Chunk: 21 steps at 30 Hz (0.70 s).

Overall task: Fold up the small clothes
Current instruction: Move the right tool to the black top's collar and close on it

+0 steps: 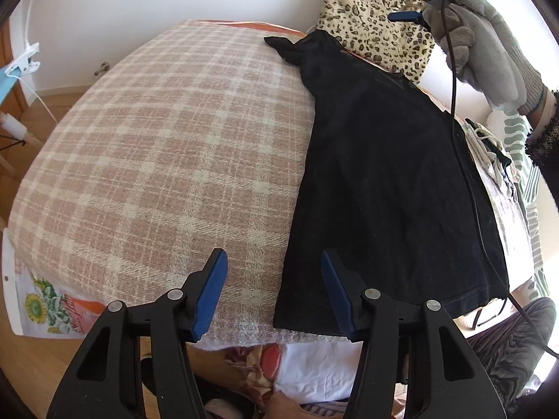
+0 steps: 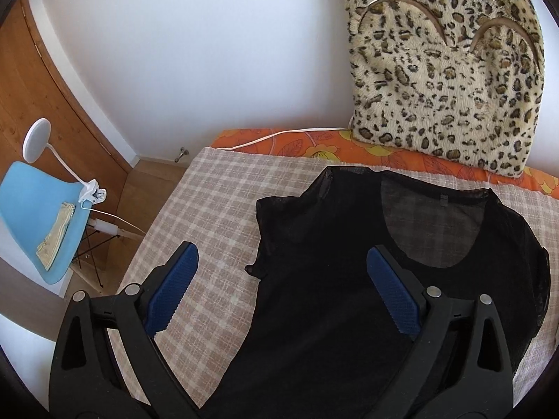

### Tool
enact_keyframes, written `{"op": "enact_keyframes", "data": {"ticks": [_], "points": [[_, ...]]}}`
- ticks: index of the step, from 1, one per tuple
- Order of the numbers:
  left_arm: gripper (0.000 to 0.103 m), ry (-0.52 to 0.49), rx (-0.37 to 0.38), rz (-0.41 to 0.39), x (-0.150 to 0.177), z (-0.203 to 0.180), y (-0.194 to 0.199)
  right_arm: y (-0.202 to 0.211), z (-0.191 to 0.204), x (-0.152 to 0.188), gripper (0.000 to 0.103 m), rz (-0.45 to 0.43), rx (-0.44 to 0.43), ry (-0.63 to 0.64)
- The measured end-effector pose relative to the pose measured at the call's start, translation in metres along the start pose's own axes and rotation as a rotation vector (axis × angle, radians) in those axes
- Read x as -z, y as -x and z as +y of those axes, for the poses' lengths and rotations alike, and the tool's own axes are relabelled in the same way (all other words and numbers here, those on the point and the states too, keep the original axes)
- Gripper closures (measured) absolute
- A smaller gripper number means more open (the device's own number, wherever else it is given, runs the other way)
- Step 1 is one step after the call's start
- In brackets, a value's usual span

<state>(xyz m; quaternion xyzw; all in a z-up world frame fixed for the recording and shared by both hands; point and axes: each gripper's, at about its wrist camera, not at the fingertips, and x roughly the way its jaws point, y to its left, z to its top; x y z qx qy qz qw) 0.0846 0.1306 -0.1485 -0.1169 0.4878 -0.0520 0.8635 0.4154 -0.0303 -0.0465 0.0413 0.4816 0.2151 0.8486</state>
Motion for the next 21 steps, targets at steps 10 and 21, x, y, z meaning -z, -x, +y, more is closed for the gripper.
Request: {"op": "enact_keyframes", "data": {"ticks": [10, 21], "points": [[0.055, 0.026, 0.065, 0.022, -0.003, -0.001, -0.007, -0.115, 0.001, -0.029, 0.014, 0.141, 0.028, -0.049], [0.081, 0.042, 0.106, 0.029, -0.006, 0.002, -0.012, -0.190, 0.006, -0.044, 0.014, 0.211, 0.084, -0.051]]}}
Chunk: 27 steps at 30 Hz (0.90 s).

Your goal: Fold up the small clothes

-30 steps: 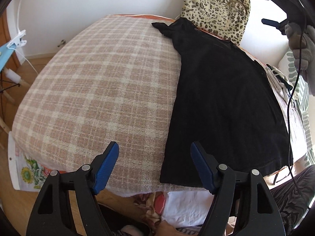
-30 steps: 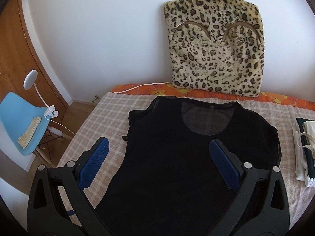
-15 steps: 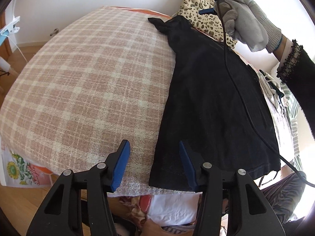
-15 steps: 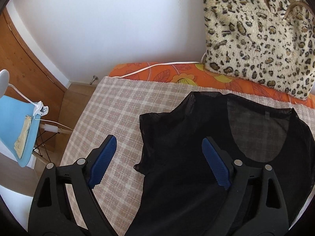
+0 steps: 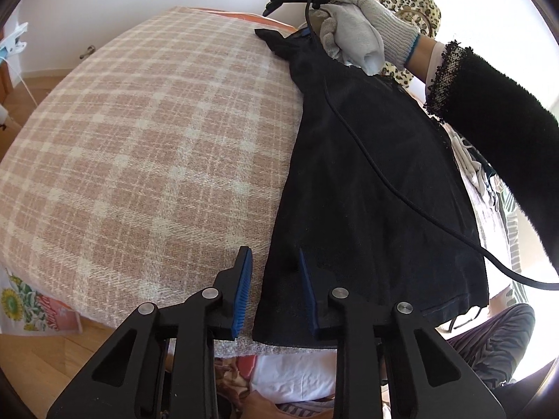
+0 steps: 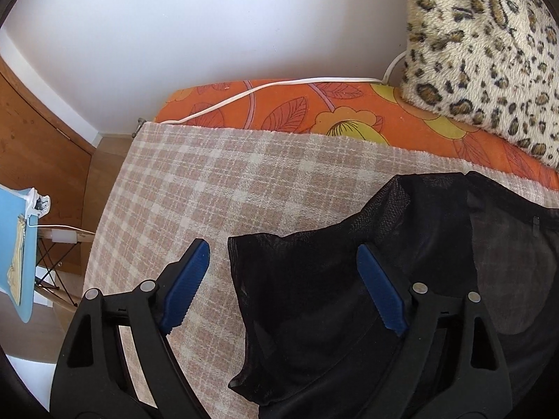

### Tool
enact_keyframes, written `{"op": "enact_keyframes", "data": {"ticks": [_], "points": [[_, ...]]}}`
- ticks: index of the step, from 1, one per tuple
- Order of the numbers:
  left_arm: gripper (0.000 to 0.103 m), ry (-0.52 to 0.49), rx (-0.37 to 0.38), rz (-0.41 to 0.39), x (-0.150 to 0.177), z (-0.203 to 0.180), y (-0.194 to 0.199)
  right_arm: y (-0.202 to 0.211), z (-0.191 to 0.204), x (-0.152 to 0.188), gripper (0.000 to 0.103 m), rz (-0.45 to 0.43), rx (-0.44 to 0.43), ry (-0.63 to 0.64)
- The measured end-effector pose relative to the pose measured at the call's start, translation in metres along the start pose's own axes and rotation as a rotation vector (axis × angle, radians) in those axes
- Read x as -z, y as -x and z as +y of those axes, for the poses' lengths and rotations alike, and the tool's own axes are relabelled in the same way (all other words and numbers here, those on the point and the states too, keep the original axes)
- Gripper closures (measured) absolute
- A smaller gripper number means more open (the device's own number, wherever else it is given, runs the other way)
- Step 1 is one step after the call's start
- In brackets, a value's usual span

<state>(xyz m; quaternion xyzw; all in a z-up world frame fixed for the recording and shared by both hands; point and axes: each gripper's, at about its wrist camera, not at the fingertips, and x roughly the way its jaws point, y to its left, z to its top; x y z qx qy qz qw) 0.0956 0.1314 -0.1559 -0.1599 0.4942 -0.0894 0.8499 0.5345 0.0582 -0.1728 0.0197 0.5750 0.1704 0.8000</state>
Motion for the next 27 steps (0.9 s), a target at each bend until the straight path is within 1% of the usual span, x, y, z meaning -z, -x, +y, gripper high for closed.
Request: {"op": "enact_keyframes", "data": {"ticks": [4, 8, 11, 13, 14, 16, 17, 18, 19, 20, 21, 22, 23, 25, 27], "points": [[0.089, 0.000, 0.020, 0.000, 0.004, 0.000, 0.002, -0.018, 0.016, -0.002, 0.014, 0.021, 0.067, 0.084], [0.092, 0.020, 0.036, -0.004, 0.006, 0.005, 0.004, -0.035, 0.020, 0.001, 0.014, 0.049, 0.113, 0.117], [0.094, 0.028, 0.042, -0.006, 0.006, 0.006, 0.004, -0.040, 0.026, 0.002, 0.019, 0.040, 0.176, 0.156], [0.094, 0.027, 0.041, -0.008, 0.006, 0.005, 0.004, -0.042, 0.029, 0.003, 0.029, 0.030, 0.207, 0.177], [0.094, 0.028, 0.042, -0.008, 0.006, 0.005, 0.004, -0.042, 0.031, 0.003, 0.031, 0.025, 0.210, 0.182], [0.094, 0.030, 0.040, -0.013, 0.007, 0.006, 0.005, -0.042, 0.034, 0.004, 0.050, 0.015, 0.218, 0.195], [0.094, 0.024, 0.033, -0.021, 0.007, 0.005, 0.006, -0.042, 0.036, 0.004, 0.056, 0.012, 0.217, 0.200], [0.094, 0.014, 0.016, -0.035, 0.008, 0.004, 0.009, -0.042, 0.037, 0.004, 0.064, 0.012, 0.215, 0.202], [0.093, 0.006, 0.000, -0.048, 0.009, 0.004, 0.012, -0.042, 0.038, 0.003, 0.073, 0.012, 0.216, 0.201], [0.090, 0.004, -0.007, -0.056, 0.009, 0.005, 0.014, -0.041, 0.039, 0.004, 0.078, 0.011, 0.221, 0.202], [0.087, 0.007, -0.007, -0.058, 0.009, 0.006, 0.015, -0.041, 0.039, 0.005, 0.087, 0.012, 0.224, 0.201], [0.077, 0.007, -0.001, -0.058, 0.009, 0.007, 0.015, -0.040, 0.039, 0.004, 0.090, 0.013, 0.227, 0.199], [0.072, 0.005, -0.004, -0.049, 0.009, 0.006, 0.013, -0.037, 0.037, 0.006, 0.091, 0.013, 0.228, 0.196], [0.069, 0.003, -0.007, -0.017, 0.011, 0.006, 0.007, -0.033, 0.033, 0.006, 0.095, 0.012, 0.228, 0.187], [0.069, -0.029, -0.032, -0.024, 0.013, 0.001, 0.006, -0.031, 0.031, 0.007, 0.096, 0.009, 0.224, 0.176]]}}
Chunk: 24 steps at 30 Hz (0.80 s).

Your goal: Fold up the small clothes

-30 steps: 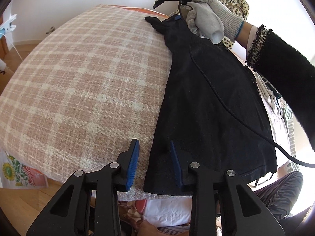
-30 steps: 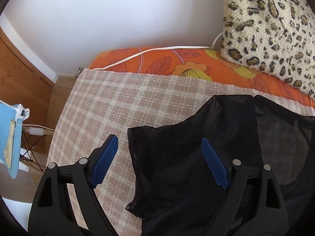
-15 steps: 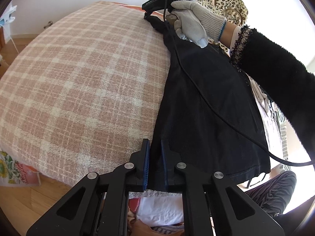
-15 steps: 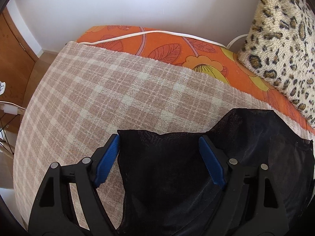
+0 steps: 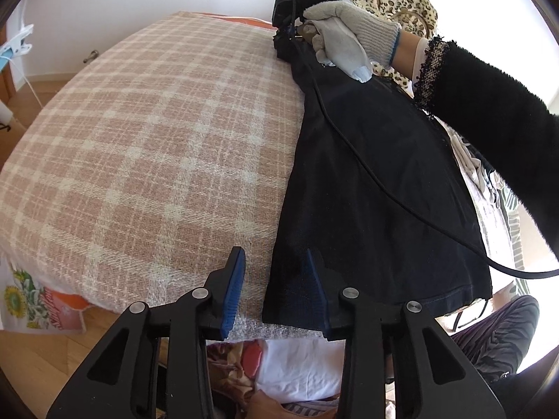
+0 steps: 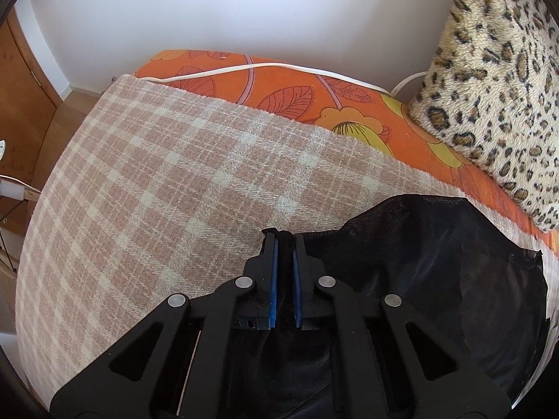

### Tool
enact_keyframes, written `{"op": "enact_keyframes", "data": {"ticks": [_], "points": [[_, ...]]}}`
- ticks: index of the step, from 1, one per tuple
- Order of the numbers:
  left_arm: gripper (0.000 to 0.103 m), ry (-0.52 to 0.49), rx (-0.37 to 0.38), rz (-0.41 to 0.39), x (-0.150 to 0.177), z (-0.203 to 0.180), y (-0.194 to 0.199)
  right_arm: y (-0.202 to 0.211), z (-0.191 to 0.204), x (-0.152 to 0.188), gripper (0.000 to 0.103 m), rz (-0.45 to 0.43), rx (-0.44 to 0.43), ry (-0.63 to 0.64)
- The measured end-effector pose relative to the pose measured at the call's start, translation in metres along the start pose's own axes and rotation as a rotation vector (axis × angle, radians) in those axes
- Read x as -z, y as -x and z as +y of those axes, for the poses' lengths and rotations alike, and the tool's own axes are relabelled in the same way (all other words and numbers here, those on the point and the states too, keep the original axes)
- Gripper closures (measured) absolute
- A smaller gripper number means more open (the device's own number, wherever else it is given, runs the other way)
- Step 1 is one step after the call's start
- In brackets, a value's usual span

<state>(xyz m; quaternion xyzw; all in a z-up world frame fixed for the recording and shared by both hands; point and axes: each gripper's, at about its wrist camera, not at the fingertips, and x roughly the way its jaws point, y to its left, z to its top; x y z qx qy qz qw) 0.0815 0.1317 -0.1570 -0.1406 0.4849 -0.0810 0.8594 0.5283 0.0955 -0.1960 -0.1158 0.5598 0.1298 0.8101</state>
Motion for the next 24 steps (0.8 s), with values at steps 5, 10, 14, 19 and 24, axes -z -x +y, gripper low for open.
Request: {"op": "enact_keyframes", "data": {"ticks": [5, 10, 14, 19, 24], "points": [[0.101, -0.021, -0.008, 0.012, 0.001, -0.003, -0.006, 0.012, -0.012, 0.000, 0.098, -0.020, -0.020, -0.013], [0.101, 0.024, 0.070, -0.014, -0.003, -0.001, 0.000, 0.034, -0.027, 0.000, 0.098, -0.051, -0.046, -0.027], [0.101, 0.003, 0.097, -0.038, -0.005, -0.013, 0.005, 0.049, -0.043, 0.004, 0.098, -0.062, -0.041, -0.035], [0.101, -0.047, 0.116, -0.077, -0.006, -0.030, 0.014, 0.065, -0.057, 0.009, 0.099, -0.086, -0.034, -0.060], [0.101, -0.090, 0.127, -0.103, -0.008, -0.042, 0.019, 0.084, -0.078, 0.014, 0.099, -0.104, -0.011, -0.074]]}}
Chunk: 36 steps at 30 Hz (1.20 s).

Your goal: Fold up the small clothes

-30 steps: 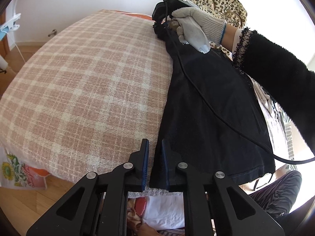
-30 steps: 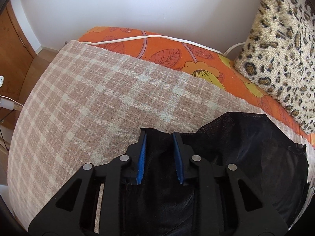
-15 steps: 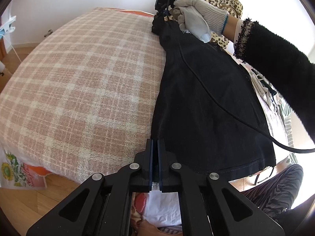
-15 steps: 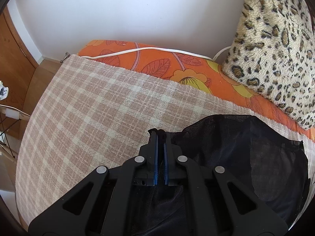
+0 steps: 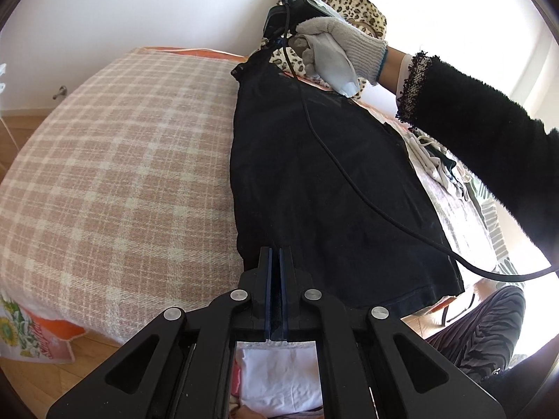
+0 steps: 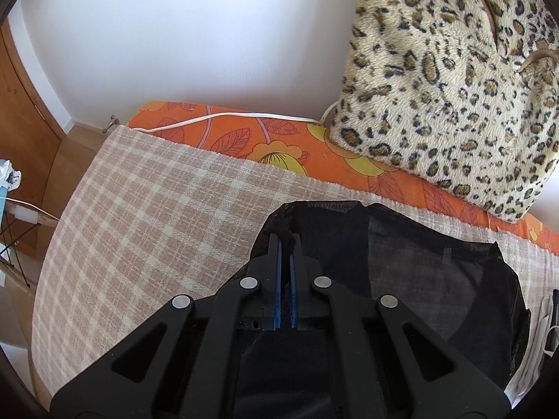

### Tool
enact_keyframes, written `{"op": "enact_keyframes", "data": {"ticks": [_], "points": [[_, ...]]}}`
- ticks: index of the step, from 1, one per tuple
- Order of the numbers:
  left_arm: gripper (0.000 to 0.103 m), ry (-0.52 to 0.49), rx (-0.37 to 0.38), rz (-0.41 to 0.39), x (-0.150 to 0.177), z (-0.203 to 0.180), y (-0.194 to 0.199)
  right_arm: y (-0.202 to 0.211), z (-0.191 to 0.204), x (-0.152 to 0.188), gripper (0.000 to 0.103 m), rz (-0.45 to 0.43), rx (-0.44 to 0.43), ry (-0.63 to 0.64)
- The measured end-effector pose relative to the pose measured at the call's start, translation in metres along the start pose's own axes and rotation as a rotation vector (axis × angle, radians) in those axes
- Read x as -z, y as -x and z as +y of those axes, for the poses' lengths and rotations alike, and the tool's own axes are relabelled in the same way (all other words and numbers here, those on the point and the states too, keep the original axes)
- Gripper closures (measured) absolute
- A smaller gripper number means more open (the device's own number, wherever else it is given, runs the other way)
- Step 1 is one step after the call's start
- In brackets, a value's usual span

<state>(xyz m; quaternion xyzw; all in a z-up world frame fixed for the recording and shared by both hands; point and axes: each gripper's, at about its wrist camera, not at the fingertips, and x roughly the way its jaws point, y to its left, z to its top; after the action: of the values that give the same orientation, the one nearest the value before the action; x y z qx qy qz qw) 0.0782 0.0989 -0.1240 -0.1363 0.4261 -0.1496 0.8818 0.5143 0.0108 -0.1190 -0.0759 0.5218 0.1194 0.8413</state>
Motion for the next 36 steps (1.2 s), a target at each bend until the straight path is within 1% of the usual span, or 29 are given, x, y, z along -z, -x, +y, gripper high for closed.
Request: {"op": "enact_keyframes", "data": {"ticks": [2, 6, 10, 13, 18, 22, 28, 32, 33, 34, 35, 36], "points": [[0.101, -0.008, 0.013, -0.005, 0.000, -0.004, 0.001, 0.007, -0.010, 0.001, 0.099, -0.008, 0.008, -0.007], [0.101, -0.018, 0.052, 0.011, 0.002, -0.012, -0.002, 0.018, -0.031, 0.007, 0.099, -0.019, 0.029, -0.025], [0.101, -0.065, 0.090, 0.031, 0.004, -0.032, -0.007, 0.026, -0.056, 0.014, 0.099, -0.020, 0.059, -0.042], [0.101, -0.103, 0.134, 0.055, 0.006, -0.051, -0.017, 0.027, -0.075, 0.020, 0.099, -0.021, 0.086, -0.055], [0.101, -0.172, 0.163, 0.103, 0.009, -0.079, -0.035, 0.021, -0.100, 0.029, 0.099, -0.011, 0.128, -0.072], [0.101, -0.212, 0.174, 0.143, 0.013, -0.092, -0.048, 0.012, -0.116, 0.040, 0.099, 0.006, 0.131, -0.096], [0.101, -0.205, 0.180, 0.169, 0.014, -0.094, -0.058, -0.002, -0.130, 0.051, 0.099, 0.024, 0.149, -0.105], [0.101, -0.215, 0.211, 0.186, 0.011, -0.100, -0.065, -0.007, -0.133, 0.051, 0.099, 0.023, 0.166, -0.098], [0.099, -0.226, 0.214, 0.187, 0.013, -0.103, -0.064, -0.009, -0.134, 0.051, 0.099, 0.023, 0.169, -0.100], [0.092, -0.237, 0.222, 0.193, 0.013, -0.106, -0.064, -0.010, -0.135, 0.051, 0.099, 0.022, 0.173, -0.101], [0.083, -0.247, 0.231, 0.197, 0.014, -0.110, -0.065, -0.012, -0.136, 0.050, 0.099, 0.024, 0.178, -0.098], [0.076, -0.257, 0.232, 0.203, 0.015, -0.113, -0.064, -0.015, -0.136, 0.050, 0.099, 0.035, 0.175, -0.091]]}}
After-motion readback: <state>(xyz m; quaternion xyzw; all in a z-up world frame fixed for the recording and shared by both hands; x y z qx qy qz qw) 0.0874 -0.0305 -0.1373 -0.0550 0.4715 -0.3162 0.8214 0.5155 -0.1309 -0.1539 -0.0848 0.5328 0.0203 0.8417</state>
